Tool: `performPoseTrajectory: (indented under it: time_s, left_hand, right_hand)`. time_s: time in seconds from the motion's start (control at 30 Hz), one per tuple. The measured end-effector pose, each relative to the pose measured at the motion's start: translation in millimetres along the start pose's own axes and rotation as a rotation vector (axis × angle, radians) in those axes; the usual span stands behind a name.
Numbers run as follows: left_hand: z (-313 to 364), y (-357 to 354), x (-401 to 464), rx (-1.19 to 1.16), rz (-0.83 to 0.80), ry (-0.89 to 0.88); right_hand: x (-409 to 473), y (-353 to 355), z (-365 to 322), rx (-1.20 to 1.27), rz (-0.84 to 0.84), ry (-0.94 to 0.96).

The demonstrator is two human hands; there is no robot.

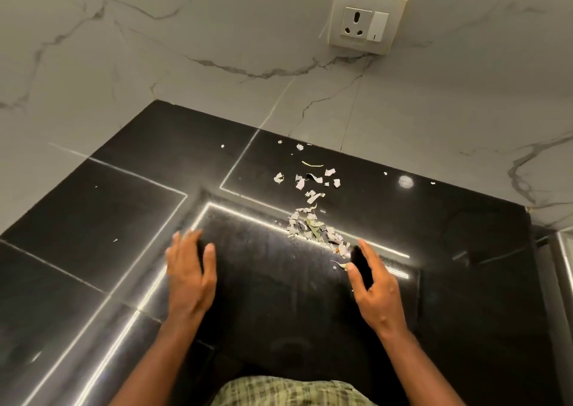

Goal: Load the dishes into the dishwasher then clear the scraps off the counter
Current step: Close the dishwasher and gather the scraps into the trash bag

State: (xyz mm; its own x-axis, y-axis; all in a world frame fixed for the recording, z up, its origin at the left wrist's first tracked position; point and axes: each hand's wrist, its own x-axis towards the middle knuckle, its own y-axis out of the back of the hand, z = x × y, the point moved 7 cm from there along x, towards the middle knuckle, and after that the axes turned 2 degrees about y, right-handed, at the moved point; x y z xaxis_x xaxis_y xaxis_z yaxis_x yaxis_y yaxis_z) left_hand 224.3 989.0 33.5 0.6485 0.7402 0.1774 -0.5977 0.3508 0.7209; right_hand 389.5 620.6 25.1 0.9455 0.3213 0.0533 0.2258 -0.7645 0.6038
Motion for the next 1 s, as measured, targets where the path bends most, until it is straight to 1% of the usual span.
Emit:
performPoseTrajectory:
  time_s: [0.07, 0.1, 0.13, 0.2, 0.27, 0.47, 0.53, 0.57, 0.63, 0.7, 0.77, 0.8, 0.9, 1.0]
  left_hand:
    - [-33.9, 7.4, -21.9, 0.243, -0.053, 0.176]
    - [-38.1, 4.7, -28.9, 0.326, -0.089, 0.201]
    - [-34.1, -1.9, -31.4, 0.384, -0.124, 0.187]
    - [-11.7, -23.1, -26.8, 0.471, -0.186, 0.111]
    - [19.0, -53.0, -20.0, 0.509, -0.260, -0.001]
    - [113.2, -126.7, -12.0, 0.410, -0.527, -0.351]
    - [132.0, -132.0, -12.9, 0.326, -0.557, -0.425]
    - [137.4, -129.1, -10.9, 0.241, -0.561, -0.425]
    - [133.6, -116.1, 3.9, 0.019, -0.550, -0.317]
    - [119.8, -101.3, 24.2, -0.129, -0.527, -0.242]
    - [110.5, -92.8, 35.6, -0.310, -0.526, -0.233]
    - [107.2, -91.0, 37.0, -0.404, -0.518, -0.214]
    - [106.6, -87.7, 36.4, -0.573, -0.450, -0.146]
    - [106.3, -87.3, 37.2, -0.634, -0.435, -0.137]
  right_hand:
    - [3.2, -7.8, -3.3, -0.048, -0.032, 0.001]
    - [3.7, -12.2, -6.6, -0.089, -0.055, 0.014]
    - [3.8, -15.8, -9.8, -0.131, -0.073, 0.038]
    - [4.0, -19.2, -15.7, -0.198, -0.086, 0.090]
    - [4.6, -18.7, -16.6, -0.209, -0.090, 0.093]
    - [5.5, -19.3, -13.8, -0.244, -0.107, 0.085]
    - [5.8, -18.6, -13.8, -0.228, -0.110, 0.084]
    - [5.5, -17.1, -13.6, -0.214, -0.103, 0.085]
    - [0.9, -12.9, -13.0, -0.242, -0.066, 0.120]
    - [-9.7, -11.3, -8.5, -0.395, -0.028, 0.144]
    - [-22.6, -12.6, -0.3, -0.556, -0.019, 0.057]
    - [-28.4, -14.7, 3.0, -0.599, -0.025, -0.004]
    - [-29.4, -28.5, -4.4, -0.632, -0.041, -0.120]
    - [-6.3, -49.4, -24.6, -0.611, -0.011, -0.148]
